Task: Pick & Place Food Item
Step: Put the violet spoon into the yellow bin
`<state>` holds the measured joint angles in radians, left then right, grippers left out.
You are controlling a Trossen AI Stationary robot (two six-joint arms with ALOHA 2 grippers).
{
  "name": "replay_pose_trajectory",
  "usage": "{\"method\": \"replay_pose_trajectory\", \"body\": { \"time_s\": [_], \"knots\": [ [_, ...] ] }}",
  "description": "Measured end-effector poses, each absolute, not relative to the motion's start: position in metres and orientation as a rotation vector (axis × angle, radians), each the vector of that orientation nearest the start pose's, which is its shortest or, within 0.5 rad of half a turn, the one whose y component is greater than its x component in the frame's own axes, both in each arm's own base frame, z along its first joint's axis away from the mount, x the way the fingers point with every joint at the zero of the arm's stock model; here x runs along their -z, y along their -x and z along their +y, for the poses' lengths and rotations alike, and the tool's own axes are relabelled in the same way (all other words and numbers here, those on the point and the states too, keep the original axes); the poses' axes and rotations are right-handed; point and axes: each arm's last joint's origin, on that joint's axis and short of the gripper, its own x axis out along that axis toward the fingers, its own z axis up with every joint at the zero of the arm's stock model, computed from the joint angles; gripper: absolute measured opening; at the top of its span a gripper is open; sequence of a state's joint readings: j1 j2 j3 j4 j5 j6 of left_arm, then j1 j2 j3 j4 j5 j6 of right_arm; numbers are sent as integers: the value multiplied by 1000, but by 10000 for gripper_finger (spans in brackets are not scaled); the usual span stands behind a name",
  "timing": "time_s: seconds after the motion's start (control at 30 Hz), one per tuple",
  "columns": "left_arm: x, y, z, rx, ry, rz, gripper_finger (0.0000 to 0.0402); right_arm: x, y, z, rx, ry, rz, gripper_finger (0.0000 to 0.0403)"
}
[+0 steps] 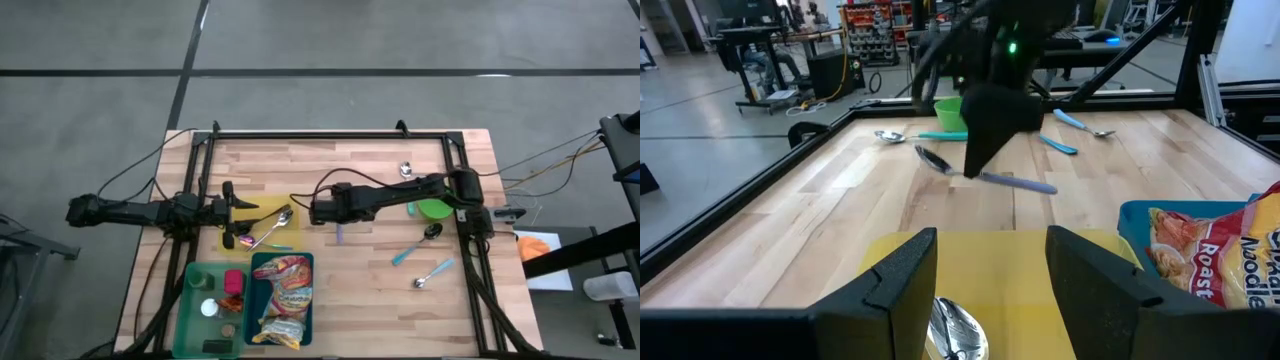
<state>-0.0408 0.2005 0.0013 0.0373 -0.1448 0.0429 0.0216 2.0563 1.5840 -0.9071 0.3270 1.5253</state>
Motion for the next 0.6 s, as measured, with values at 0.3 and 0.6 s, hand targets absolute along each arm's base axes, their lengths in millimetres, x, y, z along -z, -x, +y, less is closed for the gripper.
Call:
{"method": "replay_pose_trajectory", "body": {
  "time_s": [0.3, 0.6],
  "knots": [
    [-151, -109, 0, -100, -58, 164, 189, -225, -406, 19, 1024, -898, 697, 23],
    [-151, -109, 0, -100, -58, 163, 189, -261, -433, 40, 698, -694, 410, 23]
  ]
}}
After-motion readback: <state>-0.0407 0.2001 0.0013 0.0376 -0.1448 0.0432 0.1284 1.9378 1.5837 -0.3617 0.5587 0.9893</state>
